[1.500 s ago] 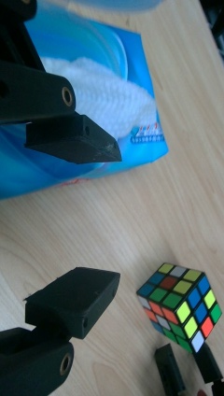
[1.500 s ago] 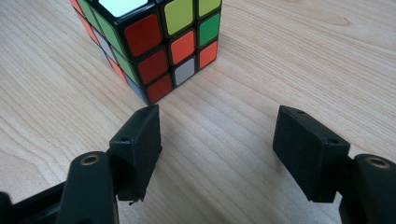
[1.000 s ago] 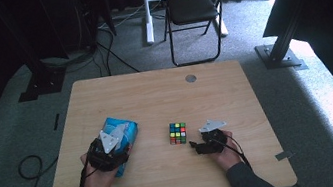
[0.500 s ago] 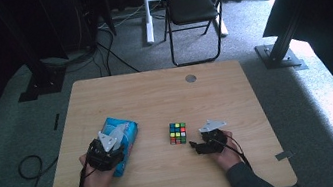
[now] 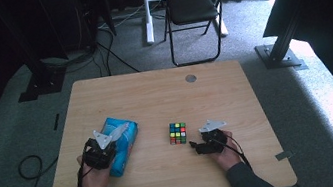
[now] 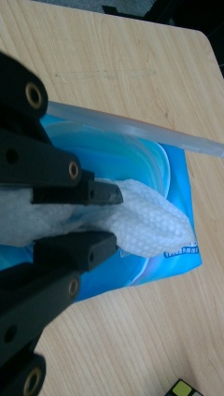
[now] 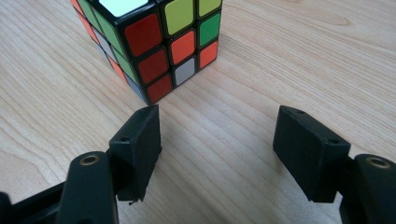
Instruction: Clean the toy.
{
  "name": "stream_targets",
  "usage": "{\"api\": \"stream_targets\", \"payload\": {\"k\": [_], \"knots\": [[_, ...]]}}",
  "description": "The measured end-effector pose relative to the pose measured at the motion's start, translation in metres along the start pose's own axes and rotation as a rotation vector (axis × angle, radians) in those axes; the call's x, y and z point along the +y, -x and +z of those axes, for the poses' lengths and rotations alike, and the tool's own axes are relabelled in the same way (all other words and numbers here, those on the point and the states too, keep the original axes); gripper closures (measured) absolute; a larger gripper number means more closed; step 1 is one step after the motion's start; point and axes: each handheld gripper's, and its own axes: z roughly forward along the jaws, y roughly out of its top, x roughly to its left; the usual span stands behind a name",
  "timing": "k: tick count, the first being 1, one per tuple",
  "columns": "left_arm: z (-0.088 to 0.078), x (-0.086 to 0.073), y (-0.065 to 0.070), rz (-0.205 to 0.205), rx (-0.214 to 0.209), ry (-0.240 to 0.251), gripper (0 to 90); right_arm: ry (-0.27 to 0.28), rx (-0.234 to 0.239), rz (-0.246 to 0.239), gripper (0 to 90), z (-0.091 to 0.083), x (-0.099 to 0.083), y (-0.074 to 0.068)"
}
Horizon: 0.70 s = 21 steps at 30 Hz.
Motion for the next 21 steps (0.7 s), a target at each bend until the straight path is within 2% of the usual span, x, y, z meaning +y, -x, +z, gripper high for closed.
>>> {"api": "stream_targets", "payload": {"k": [5,13,21], "knots": [[0.0018,0.0002,0.001,0.001,-0.005,0.002,87.6,0.0,0.0,-0.001,31.8,0.0,0.0,0.0],[0.0,0.0018,-0.0016,-0.024,-0.026,0.014,88.6,0.0,0.0,0.0,31.8,0.0,0.0,0.0],[-0.0019,0.0038,0.0028,-0.012,-0.036,0.028,88.6,0.0,0.0,0.0,31.8,0.0,0.0,0.0]]}}
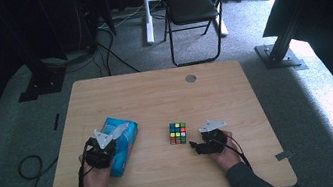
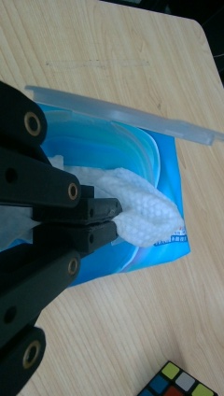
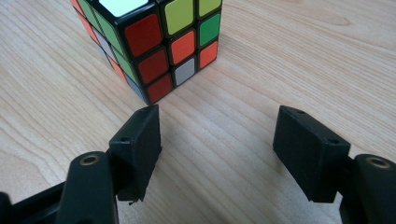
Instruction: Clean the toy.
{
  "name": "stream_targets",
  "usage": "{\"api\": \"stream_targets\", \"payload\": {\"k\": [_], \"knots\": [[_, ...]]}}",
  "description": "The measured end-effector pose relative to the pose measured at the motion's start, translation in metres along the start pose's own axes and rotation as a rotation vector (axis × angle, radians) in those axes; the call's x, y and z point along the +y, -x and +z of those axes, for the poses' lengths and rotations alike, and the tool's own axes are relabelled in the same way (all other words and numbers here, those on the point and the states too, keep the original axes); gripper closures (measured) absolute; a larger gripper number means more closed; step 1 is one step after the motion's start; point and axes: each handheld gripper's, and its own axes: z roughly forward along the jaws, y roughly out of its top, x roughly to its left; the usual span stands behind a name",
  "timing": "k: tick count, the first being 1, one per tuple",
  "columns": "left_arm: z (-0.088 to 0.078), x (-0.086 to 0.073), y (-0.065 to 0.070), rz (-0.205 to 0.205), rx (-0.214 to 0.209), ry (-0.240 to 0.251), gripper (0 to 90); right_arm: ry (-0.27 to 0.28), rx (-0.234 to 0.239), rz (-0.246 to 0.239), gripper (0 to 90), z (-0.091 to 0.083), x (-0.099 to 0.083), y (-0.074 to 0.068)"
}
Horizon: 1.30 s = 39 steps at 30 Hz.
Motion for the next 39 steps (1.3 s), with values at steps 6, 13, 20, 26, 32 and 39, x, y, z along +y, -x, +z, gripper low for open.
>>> {"api": "stream_targets", "payload": {"k": [6,13,20,26,32,39], "knots": [[-0.001,0.001,0.003,0.004,-0.01,0.001,88.6,0.0,0.0,0.0,31.8,0.0,0.0,0.0],[-0.002,0.002,0.006,0.003,-0.026,0.001,88.7,-0.002,0.0,0.0,31.8,0.0,0.0,0.0],[-0.005,0.007,0.011,0.009,-0.04,0.009,88.7,-0.001,0.0,-0.002,31.8,0.0,0.0,0.0],[-0.006,0.012,0.014,0.021,-0.054,0.016,88.7,-0.001,0.0,-0.002,31.8,0.0,0.0,0.0],[-0.005,0.017,0.018,0.031,-0.064,0.023,88.8,-0.001,-0.001,-0.001,31.8,0.0,0.0,0.0],[-0.004,0.019,0.023,0.038,-0.073,0.028,88.8,0.0,-0.001,-0.001,31.8,0.0,0.0,0.0]]}}
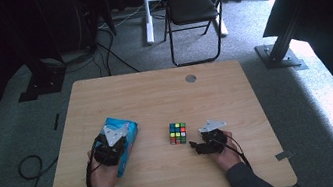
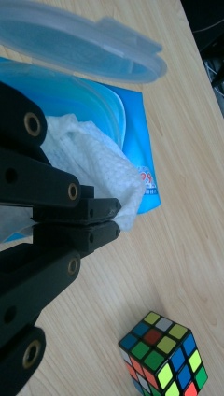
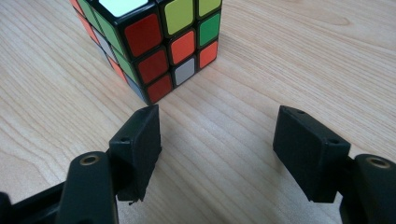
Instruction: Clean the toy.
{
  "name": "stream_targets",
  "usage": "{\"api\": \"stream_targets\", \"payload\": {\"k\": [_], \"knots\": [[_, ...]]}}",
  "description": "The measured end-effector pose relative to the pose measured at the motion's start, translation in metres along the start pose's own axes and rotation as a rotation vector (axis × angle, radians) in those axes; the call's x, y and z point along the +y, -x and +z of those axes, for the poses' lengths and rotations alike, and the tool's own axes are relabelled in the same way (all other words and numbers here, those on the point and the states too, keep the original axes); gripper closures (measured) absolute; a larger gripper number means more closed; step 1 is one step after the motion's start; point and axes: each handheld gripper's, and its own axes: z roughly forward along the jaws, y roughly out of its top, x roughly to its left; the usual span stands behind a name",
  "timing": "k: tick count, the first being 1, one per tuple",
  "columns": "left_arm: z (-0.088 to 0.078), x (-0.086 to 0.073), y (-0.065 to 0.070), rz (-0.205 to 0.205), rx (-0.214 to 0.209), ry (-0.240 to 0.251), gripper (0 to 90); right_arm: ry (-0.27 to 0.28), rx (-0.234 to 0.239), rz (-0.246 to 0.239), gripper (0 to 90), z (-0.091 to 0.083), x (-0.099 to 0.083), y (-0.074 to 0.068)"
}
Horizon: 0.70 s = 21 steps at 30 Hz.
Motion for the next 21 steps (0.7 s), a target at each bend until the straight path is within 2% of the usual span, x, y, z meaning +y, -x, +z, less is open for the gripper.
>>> {"api": "stream_targets", "payload": {"k": [5,6,12,14,21], "knots": [[0.001,0.003,0.004,0.009,-0.013,0.003,88.8,0.0,0.0,0.0,31.8,0.0,0.0,0.0],[0.001,0.005,0.007,0.01,-0.033,0.01,88.8,0.0,0.0,0.0,31.8,0.0,0.0,0.0],[0.004,0.014,0.016,0.032,-0.051,0.021,88.8,0.0,0.001,0.0,31.5,0.0,0.0,0.0],[0.006,0.015,0.018,0.042,-0.046,0.016,88.8,0.0,0.001,0.001,31.5,0.0,0.0,0.0],[0.016,0.019,0.024,0.039,-0.059,0.008,88.8,0.0,0.001,0.001,31.4,0.0,0.0,0.0]]}}
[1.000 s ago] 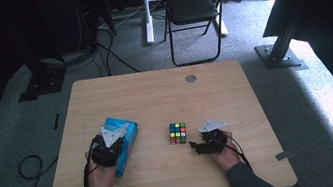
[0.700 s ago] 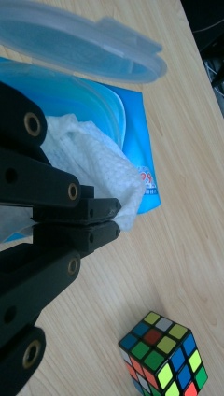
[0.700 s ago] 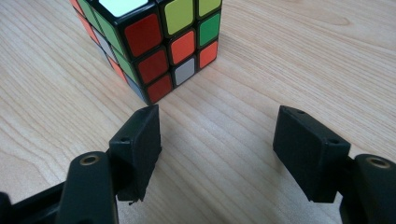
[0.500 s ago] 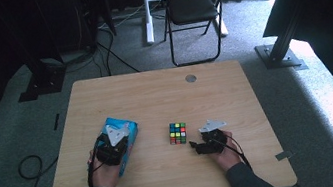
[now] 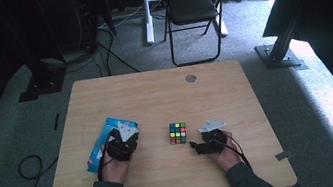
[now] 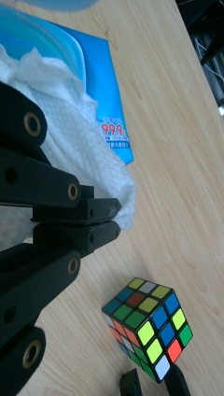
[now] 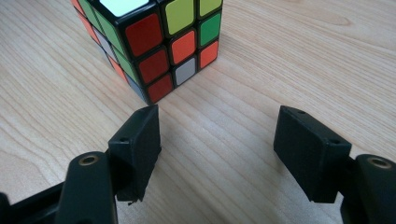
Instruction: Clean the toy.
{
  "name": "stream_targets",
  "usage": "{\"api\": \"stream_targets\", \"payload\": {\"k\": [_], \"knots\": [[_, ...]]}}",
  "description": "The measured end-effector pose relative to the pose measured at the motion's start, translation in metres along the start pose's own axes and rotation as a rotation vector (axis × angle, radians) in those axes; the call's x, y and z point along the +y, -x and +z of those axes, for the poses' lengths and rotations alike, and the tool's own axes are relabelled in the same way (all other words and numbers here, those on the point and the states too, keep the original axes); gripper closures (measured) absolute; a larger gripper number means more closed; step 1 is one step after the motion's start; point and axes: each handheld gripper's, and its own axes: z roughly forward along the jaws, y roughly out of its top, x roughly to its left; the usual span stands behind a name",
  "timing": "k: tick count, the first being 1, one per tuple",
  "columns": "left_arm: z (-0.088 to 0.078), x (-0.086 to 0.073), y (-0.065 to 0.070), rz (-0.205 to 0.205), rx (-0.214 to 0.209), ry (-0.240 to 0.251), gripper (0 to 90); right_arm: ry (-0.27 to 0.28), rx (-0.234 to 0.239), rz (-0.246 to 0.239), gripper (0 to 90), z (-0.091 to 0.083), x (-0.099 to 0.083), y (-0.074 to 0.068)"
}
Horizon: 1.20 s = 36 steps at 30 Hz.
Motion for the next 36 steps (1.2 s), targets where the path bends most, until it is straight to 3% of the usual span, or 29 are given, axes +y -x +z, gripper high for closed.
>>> {"api": "stream_targets", "payload": {"k": [12,16,26,36], "knots": [[0.003,0.008,0.005,0.0,-0.037,0.009,88.8,0.0,0.0,-0.001,31.4,0.0,0.0,0.0],[0.004,0.011,0.008,0.019,-0.053,0.016,88.8,0.0,0.0,-0.002,31.4,0.0,0.0,0.0],[0.011,0.025,0.026,0.047,-0.116,0.048,88.8,-0.001,0.001,-0.001,31.2,0.0,0.0,0.0],[0.018,0.036,0.039,0.08,-0.147,0.05,88.8,-0.001,0.001,-0.003,30.8,0.0,0.0,0.0]]}}
